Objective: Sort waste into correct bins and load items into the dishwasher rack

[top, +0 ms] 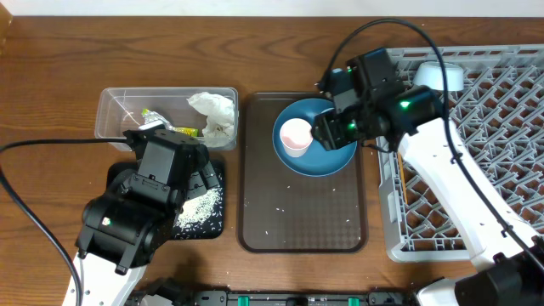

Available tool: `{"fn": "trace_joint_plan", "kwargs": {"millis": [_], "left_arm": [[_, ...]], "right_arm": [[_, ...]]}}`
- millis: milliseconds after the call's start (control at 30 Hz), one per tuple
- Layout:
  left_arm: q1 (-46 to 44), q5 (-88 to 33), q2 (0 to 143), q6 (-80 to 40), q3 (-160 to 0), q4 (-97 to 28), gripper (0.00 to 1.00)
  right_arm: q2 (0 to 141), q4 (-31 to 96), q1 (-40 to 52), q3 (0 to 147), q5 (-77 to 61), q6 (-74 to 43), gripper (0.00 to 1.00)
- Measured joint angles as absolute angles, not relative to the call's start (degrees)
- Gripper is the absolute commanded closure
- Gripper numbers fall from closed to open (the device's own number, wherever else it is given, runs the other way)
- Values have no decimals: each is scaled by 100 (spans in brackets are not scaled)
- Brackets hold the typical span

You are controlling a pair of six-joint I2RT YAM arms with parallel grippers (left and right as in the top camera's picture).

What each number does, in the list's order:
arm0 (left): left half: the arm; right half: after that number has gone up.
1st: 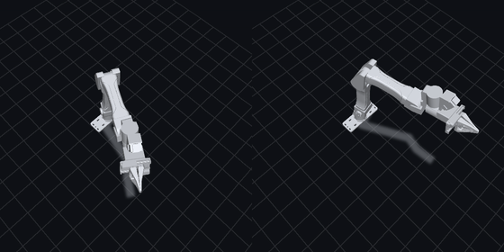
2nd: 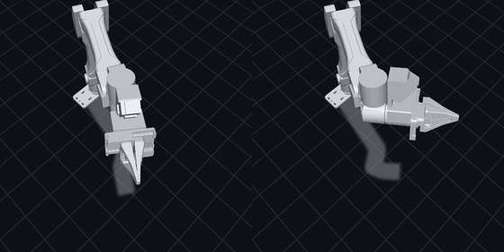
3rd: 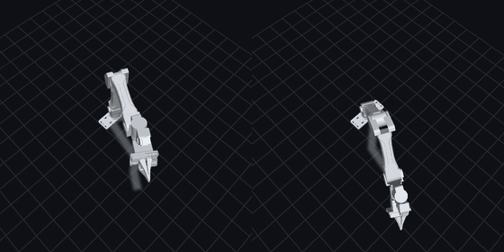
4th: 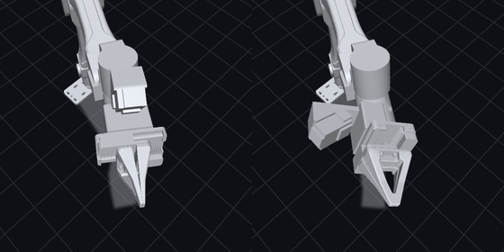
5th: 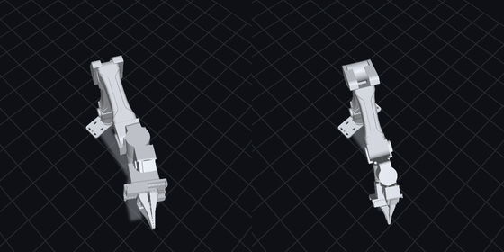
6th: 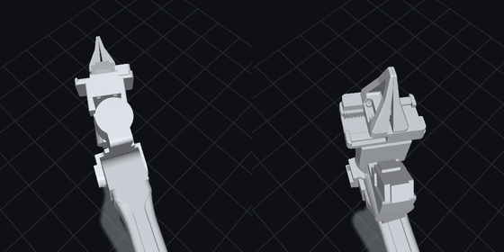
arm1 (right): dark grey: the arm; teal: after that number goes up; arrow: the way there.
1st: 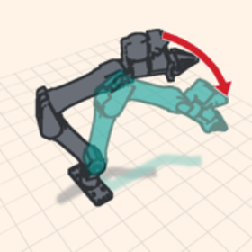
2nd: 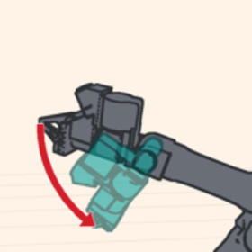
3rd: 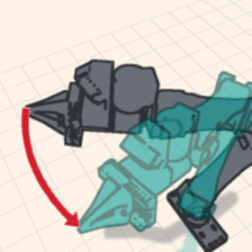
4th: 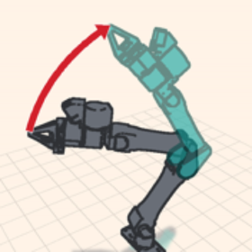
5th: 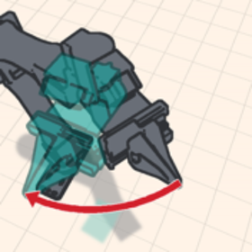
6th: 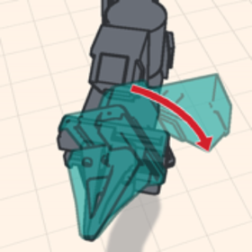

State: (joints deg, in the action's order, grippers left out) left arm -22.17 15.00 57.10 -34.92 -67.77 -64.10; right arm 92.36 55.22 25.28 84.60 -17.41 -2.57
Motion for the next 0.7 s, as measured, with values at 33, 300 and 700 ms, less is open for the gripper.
{"fn": "trace_joint_plan", "kwargs": {"millis": [33, 300, 700], "left_arm": [[-2217, 1500, 5710, -3494, -6777, -6410, 2], [-2217, 1498, 5710, -3625, -6777, -6300, 2], [-2217, 552, 6477, -4871, -6785, -5419, 2]], "right_arm": [[9236, 5500, 2582, 8460, -1739, -259, 49], [9236, 5579, 2764, 8460, -1503, -587, 48], [9236, 6176, 1850, 8458, -1415, -563, 48]]}}
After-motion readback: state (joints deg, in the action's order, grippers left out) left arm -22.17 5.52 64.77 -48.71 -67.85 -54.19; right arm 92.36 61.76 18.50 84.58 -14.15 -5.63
